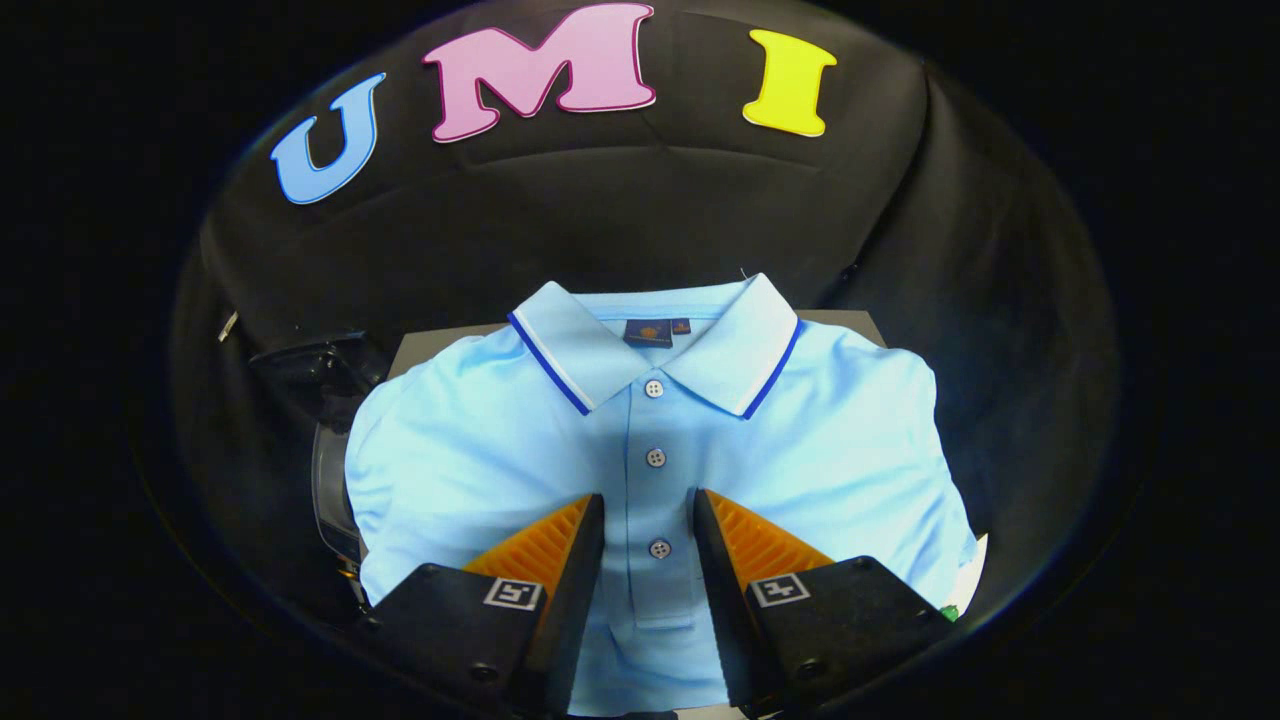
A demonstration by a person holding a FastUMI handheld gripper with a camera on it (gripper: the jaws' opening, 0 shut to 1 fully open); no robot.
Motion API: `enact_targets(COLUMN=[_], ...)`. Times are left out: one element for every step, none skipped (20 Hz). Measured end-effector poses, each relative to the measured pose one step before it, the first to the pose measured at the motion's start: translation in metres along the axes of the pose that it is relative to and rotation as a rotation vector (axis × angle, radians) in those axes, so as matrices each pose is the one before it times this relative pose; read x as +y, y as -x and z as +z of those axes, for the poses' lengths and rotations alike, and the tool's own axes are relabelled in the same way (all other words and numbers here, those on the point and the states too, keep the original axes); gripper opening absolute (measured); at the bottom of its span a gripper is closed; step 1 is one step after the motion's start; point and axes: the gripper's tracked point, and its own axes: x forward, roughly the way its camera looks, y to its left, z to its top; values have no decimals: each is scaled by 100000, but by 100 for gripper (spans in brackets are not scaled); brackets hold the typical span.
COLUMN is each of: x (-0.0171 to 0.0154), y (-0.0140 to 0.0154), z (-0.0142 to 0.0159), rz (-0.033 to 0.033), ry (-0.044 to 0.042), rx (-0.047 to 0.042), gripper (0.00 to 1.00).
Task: Put the clothes into the washing machine and then close the washing machine lid.
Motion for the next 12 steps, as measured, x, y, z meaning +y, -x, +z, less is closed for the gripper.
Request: enact_targets(x=[92,-37,-36,24,76,-53,105,-65,2,64,-49,-10], y=[-11,15,-40,30,13,291,-347,108,-56,-51,-24,36], z=[72,-100,95,-59,168,154,-26,31,-41,-27,30,-111], rz=[-149,-211,-183,-61,1183,-753,496,420,88,-171,-150,-86], ry=[-229,520,196,-81,-122,-5396,149,984,213,31,636,268], rx=[512,47,-136,-179,-1051,-1083,261,-275,289,175,-95,-66], gripper=[61,61,61,61,61,43,25,25,25,25,25,25])
